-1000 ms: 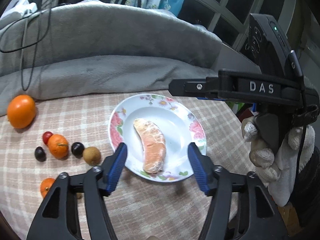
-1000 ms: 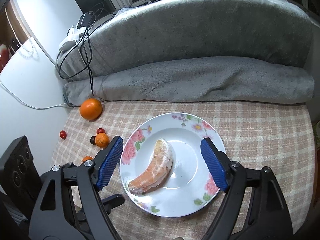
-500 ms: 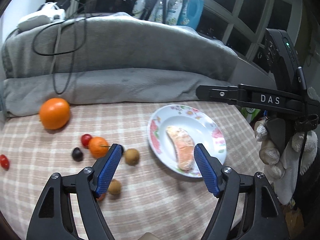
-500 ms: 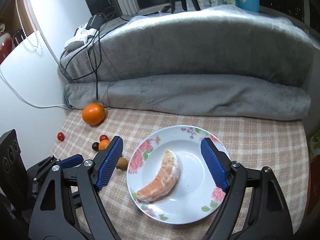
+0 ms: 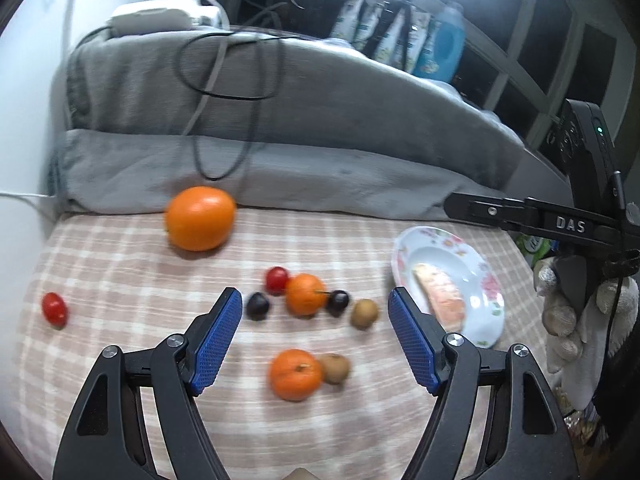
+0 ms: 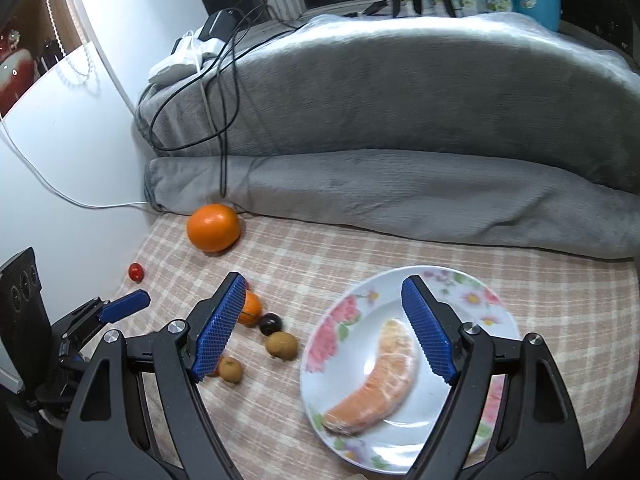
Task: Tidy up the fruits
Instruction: 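Move the left tool to the large orange and close on it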
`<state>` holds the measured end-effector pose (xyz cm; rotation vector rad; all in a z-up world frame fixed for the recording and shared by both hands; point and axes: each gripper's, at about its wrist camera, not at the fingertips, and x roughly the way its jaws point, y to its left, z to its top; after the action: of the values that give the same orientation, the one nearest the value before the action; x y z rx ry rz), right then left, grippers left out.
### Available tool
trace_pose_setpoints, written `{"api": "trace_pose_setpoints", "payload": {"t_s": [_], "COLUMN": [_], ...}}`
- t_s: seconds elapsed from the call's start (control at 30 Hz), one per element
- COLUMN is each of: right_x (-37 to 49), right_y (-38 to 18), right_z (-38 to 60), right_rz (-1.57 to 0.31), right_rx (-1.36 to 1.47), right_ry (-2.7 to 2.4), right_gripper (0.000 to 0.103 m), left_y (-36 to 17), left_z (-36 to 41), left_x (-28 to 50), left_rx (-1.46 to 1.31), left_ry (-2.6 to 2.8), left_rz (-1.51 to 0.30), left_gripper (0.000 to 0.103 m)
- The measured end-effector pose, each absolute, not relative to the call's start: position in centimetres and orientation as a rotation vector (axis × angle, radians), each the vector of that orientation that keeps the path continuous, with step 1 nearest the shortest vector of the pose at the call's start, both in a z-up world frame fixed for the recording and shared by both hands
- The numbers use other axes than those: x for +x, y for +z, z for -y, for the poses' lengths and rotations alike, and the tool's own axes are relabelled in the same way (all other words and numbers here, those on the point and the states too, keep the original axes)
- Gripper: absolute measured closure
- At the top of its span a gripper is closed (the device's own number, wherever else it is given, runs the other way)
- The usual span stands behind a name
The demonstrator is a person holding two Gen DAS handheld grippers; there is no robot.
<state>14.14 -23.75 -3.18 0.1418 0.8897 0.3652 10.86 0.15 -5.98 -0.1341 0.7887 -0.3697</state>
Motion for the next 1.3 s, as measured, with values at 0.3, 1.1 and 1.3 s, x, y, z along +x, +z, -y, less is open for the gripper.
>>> {"api": "trace_pose_setpoints", "payload": {"t_s": [0.3, 1.1, 1.3], "right_x": [16.9, 24.7, 26.2], "right_y": [-3.9, -7.9, -9.6], "right_z": [19.7, 10.5, 9.6], "right_rz": [-0.938, -1.103, -1.142], "right_rx": [0.148, 0.303, 0.334], "right_ry": [0.421, 0.535, 0.534], "right_gripper": [0.02, 0.02, 0.02], "left_y": [-6.6, -11.0, -12.0], "left_z": [-3.8, -7.1, -7.4], "left_x": [12.7, 20.5, 21.9], "left_rx": [-0.15, -0.179, -0.2], "left_ry": [-0.325, -0.344, -0.348], "left_rz": [-0.794, -0.867, -0.889], "left_gripper": [0.027, 0.028, 0.028]}}
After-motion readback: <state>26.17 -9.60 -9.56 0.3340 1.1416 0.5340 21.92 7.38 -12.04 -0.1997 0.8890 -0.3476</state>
